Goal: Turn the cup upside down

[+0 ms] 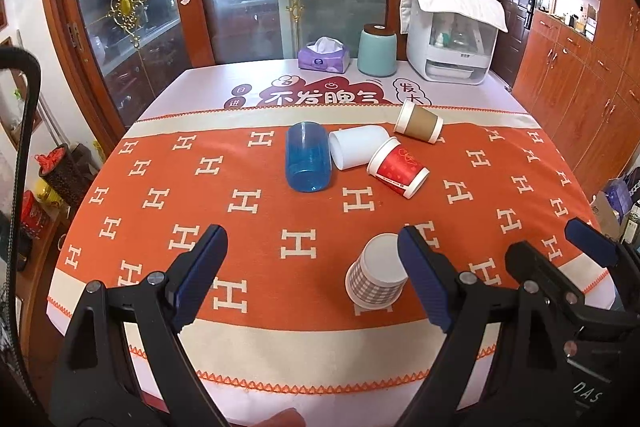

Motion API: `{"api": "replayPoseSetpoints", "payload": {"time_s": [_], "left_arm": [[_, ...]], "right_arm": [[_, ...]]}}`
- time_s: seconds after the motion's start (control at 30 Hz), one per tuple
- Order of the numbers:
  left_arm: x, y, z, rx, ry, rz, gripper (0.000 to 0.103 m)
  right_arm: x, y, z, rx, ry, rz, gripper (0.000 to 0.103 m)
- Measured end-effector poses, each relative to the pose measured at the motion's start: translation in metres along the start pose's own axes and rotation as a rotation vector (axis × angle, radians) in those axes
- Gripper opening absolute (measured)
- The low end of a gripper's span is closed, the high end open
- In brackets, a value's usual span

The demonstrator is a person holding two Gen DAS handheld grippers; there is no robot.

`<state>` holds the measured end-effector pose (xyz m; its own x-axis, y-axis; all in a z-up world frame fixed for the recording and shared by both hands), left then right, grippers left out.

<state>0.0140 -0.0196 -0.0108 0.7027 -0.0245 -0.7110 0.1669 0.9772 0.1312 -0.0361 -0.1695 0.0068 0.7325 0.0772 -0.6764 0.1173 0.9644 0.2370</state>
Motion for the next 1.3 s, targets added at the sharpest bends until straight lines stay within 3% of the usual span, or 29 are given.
{"api": "replayPoseSetpoints", "payload": {"time_s": [1.3], "left_arm": [[0.0006, -0.0013, -0.0018, 0.01, -0.002, -0.004, 0.085]], "right_arm": [[0.0045, -0.0038, -0.0072, 0.023, 0.001, -0.009, 0.09]]}}
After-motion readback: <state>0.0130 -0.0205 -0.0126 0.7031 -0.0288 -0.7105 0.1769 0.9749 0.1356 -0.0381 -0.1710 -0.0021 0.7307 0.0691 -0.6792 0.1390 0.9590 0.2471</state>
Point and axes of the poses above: each gripper's, at about its wrist camera, not at the fingertips, and x roughly the way its jaws point, y to its left, z to its top, the point moved 5 cm from there along x, roughly the way its jaws point, and after that the axes turned 8 degrees about x, right-handed, at the moved point
